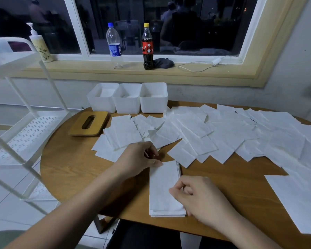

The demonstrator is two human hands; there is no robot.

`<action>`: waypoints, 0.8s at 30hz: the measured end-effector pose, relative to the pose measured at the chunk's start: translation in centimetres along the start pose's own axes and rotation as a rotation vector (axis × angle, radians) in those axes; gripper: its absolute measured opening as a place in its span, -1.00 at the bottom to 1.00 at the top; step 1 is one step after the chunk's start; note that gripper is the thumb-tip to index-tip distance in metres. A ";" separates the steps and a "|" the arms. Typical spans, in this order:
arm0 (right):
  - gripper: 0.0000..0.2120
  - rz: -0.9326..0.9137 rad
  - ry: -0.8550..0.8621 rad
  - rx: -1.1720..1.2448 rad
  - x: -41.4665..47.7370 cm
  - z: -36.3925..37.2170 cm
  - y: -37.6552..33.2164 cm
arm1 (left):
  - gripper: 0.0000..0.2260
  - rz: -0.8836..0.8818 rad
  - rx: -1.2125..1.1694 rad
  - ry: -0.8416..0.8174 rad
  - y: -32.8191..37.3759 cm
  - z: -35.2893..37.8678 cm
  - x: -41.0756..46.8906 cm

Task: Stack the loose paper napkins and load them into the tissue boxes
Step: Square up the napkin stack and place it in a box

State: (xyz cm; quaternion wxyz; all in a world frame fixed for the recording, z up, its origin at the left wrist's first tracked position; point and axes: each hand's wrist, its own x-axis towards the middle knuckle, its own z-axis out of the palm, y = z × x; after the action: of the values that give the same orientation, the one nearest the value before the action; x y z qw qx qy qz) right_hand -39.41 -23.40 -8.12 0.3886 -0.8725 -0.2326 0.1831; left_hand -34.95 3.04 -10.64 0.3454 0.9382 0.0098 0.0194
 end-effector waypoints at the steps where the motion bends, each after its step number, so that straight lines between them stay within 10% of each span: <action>1: -0.75 -0.025 0.036 0.000 0.2 -0.2 0.2 | -0.79 -0.001 0.021 0.028 -0.3 -0.5 0.0; 18: -0.84 -0.175 0.209 -0.069 5.6 -0.1 -0.4 | -0.89 0.062 0.598 0.280 -4.7 -4.9 2.7; 24: -0.86 -0.217 0.288 -0.058 7.4 -0.7 -1.4 | -0.93 0.157 0.445 0.376 -2.8 -6.3 1.4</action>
State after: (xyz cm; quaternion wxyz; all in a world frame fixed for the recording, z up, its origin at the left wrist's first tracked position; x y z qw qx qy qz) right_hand -33.36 -18.93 -7.62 0.4099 -0.8705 -0.2725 0.0065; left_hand -33.82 9.33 -7.62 0.1211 0.9687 0.0048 0.2168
